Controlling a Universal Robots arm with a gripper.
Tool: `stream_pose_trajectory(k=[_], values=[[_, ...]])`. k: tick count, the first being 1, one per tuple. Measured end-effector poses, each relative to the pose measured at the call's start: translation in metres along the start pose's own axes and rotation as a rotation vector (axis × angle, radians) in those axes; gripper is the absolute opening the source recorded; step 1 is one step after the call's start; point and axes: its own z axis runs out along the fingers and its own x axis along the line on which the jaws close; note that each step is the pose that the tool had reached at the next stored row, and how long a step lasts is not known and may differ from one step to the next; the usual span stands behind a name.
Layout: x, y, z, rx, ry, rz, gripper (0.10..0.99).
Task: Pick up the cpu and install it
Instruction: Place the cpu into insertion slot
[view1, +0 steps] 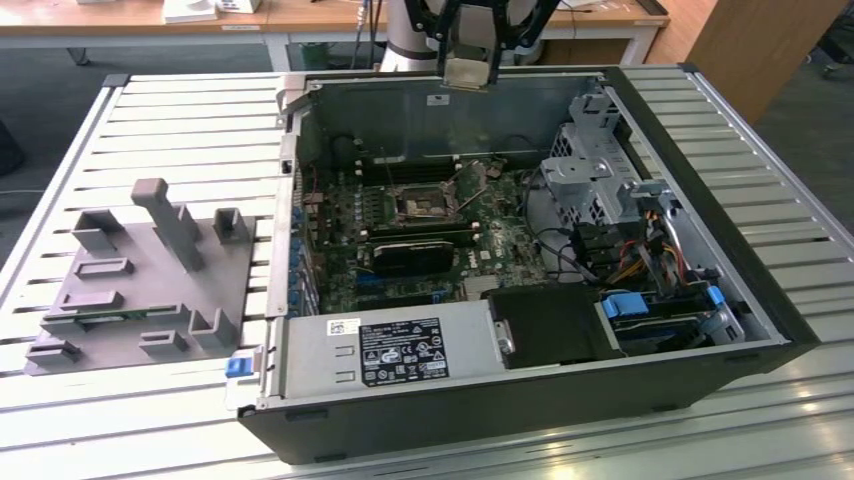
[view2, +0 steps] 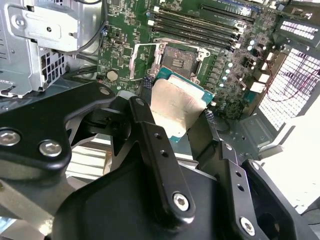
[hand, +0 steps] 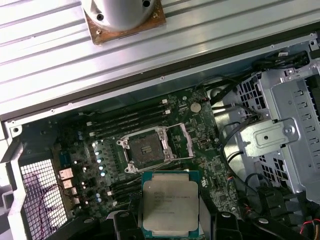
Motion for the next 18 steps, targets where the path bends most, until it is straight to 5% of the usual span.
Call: stream_pose_trajectory(k=[18], values=[[0.0002,-0.0001,0.0003,-0.001,-0.0035,0.064,0.537]])
